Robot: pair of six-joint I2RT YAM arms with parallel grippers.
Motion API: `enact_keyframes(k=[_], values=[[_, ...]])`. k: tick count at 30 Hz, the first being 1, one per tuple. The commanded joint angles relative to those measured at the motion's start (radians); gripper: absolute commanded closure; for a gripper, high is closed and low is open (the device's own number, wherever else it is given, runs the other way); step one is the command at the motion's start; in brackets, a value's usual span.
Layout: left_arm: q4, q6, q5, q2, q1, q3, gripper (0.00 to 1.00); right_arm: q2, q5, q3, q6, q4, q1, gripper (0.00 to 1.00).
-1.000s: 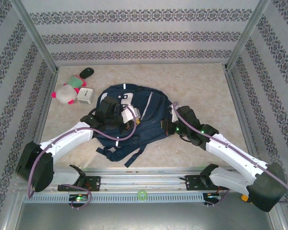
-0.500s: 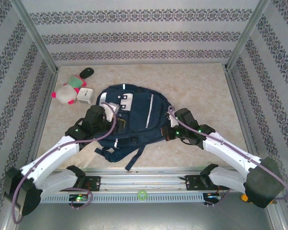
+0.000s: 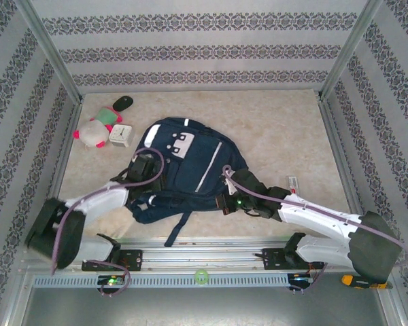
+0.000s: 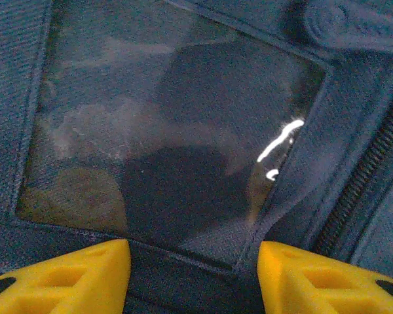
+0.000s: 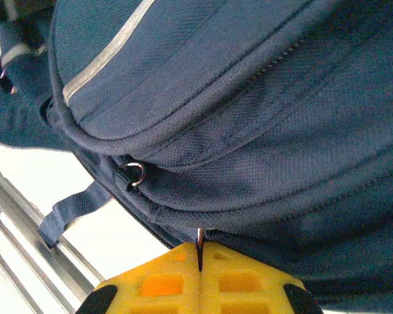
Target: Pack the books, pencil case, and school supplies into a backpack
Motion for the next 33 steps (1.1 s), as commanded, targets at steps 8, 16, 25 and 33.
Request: enact_keyframes(k=[8, 16, 25, 33], values=[[0.279, 0.271, 0.236, 0.088, 0.008, 0.177, 0.38, 0.047, 0.090, -0.003, 0.110, 0.068, -0.003, 1.00], [0.339, 1.066, 0.608, -0.134, -0.125, 0.009, 0.28, 0.045, 0.026, 0.034, 0.060, 0.043, -0.034, 1.00], [0.300, 1.211, 0.594, -0.023, -0.235, 0.079, 0.17, -0.006, -0.007, 0.066, 0.064, 0.035, -0.053, 1.00], [0.330, 1.261, 0.612, 0.097, -0.284, 0.124, 0.14, -0.030, -0.041, 0.071, 0.062, 0.037, -0.086, 1.00]])
